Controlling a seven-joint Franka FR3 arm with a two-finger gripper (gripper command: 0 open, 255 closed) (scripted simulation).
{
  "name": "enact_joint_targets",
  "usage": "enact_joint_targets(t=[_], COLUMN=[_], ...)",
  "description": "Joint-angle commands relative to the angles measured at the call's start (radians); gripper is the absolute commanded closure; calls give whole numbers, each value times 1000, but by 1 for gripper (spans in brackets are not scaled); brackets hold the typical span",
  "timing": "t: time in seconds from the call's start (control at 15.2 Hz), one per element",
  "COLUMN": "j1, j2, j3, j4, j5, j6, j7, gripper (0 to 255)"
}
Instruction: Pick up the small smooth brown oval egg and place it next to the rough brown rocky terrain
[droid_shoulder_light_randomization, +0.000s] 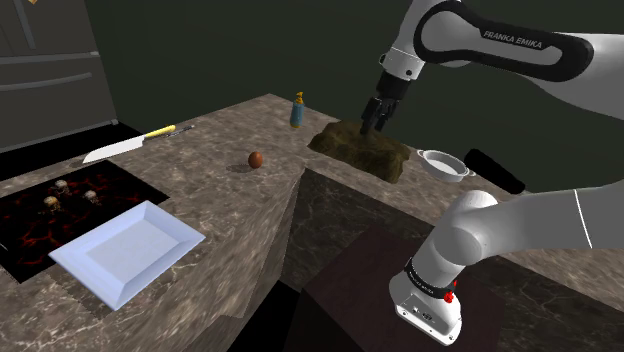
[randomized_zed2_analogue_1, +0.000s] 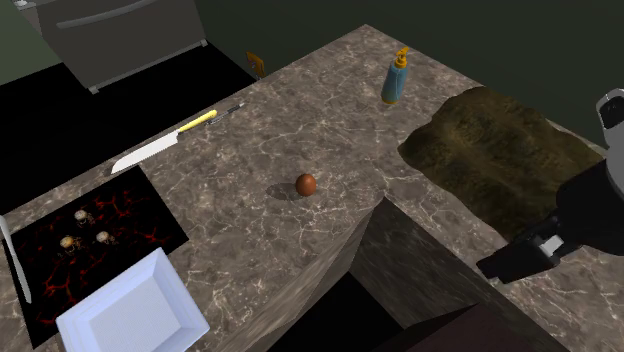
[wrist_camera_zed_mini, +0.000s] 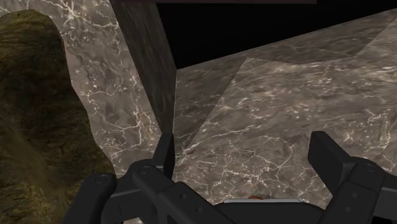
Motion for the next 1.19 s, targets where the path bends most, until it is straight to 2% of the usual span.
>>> enact_joint_targets(t=[0.0, 0.53, 1.12], j1=[0, 19, 33], j2=[0, 307, 672], j3=[0, 63, 111], j4=[0, 102, 318], j5=[0, 44, 58], j6=[0, 165, 271], j7=[0, 103, 211], gripper=[0, 0, 0])
